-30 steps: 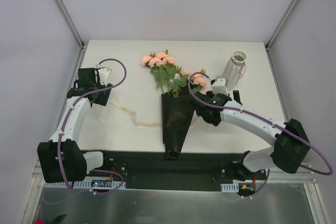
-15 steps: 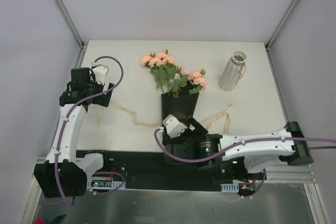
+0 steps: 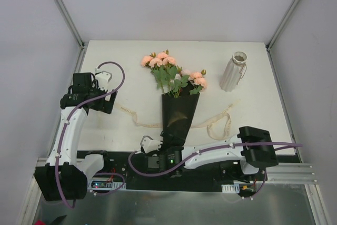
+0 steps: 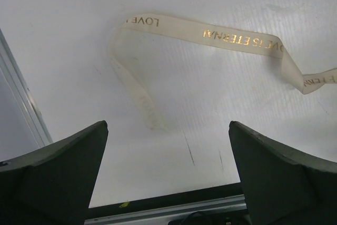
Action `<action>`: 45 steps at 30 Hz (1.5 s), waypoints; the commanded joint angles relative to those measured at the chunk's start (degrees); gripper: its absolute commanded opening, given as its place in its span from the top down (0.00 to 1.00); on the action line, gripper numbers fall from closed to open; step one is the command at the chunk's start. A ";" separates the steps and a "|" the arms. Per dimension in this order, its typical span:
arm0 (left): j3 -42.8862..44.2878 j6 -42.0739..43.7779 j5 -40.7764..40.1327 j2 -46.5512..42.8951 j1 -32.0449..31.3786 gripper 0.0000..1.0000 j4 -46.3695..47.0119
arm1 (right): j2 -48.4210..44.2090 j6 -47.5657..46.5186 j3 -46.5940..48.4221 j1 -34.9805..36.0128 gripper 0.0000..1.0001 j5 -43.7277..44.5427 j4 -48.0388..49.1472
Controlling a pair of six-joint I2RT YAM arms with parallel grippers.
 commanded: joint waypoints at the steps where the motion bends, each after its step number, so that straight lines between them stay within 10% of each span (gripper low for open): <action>1: -0.67 -0.49 2.08 -2.09 0.19 0.01 -1.10 | 1.60 -3.11 1.16 -2.93 0.04 -0.59 3.03; 19: -0.85 -0.58 2.87 -3.67 0.19 0.01 -1.10 | 0.57 -3.65 3.80 -6.18 0.04 27.25 5.16; 24: -0.15 -0.84 2.87 -3.85 0.19 0.01 -1.19 | -8.92 15.64 4.49 -3.30 0.04 35.17 -11.85; 28: 0.47 -0.66 3.04 -3.76 0.19 0.01 -1.19 | -7.37 62.48 9.24 0.66 0.04 37.02 -47.59; 37: 3.28 -1.36 4.71 -3.15 0.10 0.01 -2.06 | -15.26 71.24 2.92 2.88 0.04 32.19 -53.12; 45: 8.81 -1.89 7.00 -2.53 -1.48 0.01 -4.79 | -27.83 65.64 10.56 -14.17 0.04 32.72 -50.50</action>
